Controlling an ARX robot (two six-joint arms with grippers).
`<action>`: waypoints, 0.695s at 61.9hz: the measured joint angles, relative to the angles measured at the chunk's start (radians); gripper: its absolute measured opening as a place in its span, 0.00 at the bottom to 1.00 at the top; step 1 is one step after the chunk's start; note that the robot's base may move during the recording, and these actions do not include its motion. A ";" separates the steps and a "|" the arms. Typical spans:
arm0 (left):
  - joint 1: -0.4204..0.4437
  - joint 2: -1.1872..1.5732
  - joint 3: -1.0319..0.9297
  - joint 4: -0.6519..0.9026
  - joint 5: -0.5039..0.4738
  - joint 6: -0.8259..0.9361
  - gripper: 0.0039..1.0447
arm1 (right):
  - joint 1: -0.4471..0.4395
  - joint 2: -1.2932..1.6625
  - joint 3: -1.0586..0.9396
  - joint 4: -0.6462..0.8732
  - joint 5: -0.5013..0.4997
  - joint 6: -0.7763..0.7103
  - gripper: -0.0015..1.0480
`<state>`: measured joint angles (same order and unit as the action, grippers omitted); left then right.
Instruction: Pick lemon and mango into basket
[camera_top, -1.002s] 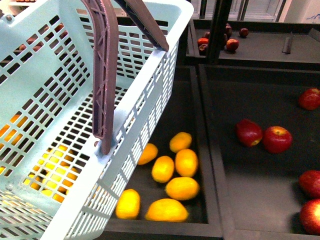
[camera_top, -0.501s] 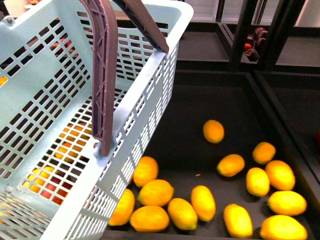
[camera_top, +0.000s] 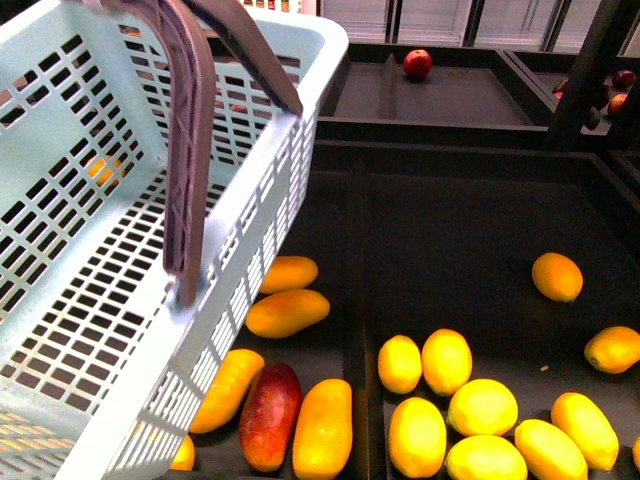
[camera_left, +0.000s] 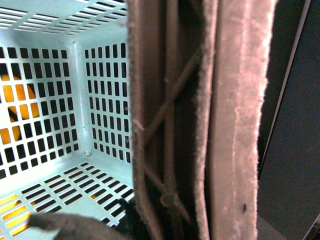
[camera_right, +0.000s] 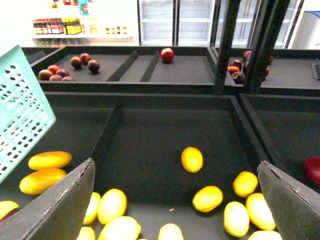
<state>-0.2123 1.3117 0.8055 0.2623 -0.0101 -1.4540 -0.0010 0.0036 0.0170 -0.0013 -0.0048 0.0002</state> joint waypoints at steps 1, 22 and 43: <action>0.000 0.004 0.015 -0.044 0.029 0.037 0.14 | 0.000 0.000 0.000 0.000 0.001 0.000 0.92; -0.056 0.375 0.419 -0.276 0.436 0.816 0.13 | 0.000 0.000 0.000 0.000 0.005 0.000 0.92; -0.170 0.492 0.587 -0.348 0.474 0.846 0.13 | 0.000 0.000 0.000 0.000 0.005 0.000 0.92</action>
<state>-0.3820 1.8034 1.3926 -0.0853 0.4637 -0.6083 -0.0010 0.0032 0.0170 -0.0013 0.0002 0.0002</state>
